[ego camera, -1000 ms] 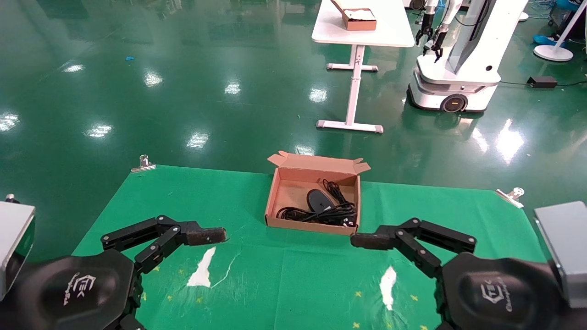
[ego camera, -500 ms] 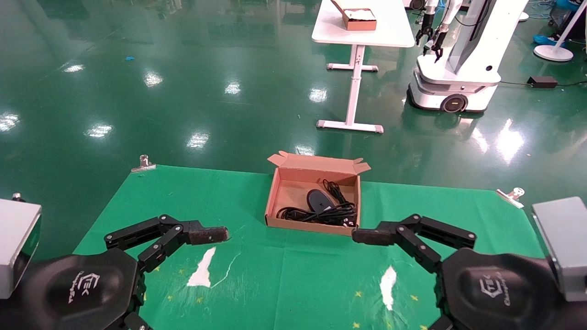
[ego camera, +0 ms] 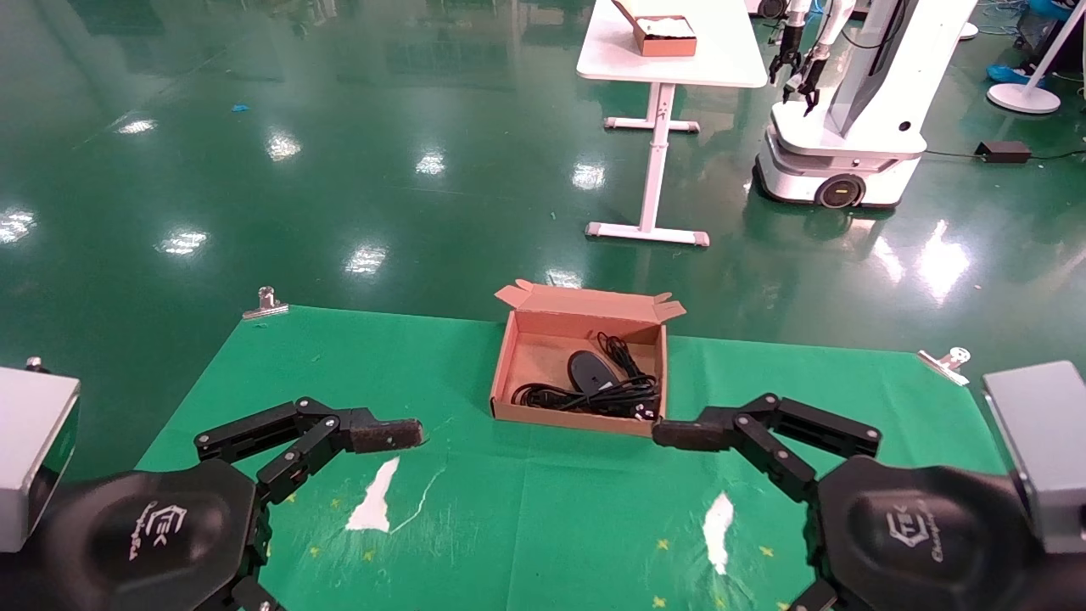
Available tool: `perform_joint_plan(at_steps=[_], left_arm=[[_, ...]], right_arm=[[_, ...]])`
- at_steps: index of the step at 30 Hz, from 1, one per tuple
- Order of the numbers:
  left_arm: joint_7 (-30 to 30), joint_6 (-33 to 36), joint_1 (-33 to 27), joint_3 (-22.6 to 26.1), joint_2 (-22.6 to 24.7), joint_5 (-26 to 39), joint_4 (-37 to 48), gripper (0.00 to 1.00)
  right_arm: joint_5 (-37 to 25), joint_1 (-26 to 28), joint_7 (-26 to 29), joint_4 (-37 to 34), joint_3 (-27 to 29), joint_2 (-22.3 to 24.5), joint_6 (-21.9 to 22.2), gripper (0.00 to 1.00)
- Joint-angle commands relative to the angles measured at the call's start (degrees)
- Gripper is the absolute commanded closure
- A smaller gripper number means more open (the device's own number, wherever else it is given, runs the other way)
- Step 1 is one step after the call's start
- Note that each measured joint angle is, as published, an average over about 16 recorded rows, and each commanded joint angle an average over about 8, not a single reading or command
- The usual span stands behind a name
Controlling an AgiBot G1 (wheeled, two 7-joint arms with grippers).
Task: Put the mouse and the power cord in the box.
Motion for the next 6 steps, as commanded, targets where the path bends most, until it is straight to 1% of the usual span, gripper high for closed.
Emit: perform_joint_plan(at_steps=[1, 6], left_arm=[[0.0, 0.0, 0.0, 0.0, 0.0, 0.0, 0.0, 0.0], [0.0, 0.0, 0.0, 0.0, 0.0, 0.0, 0.0, 0.0]], right_arm=[[0.0, 0.0, 0.0, 0.0, 0.0, 0.0, 0.0, 0.0], [0.0, 0.0, 0.0, 0.0, 0.0, 0.0, 0.0, 0.0]])
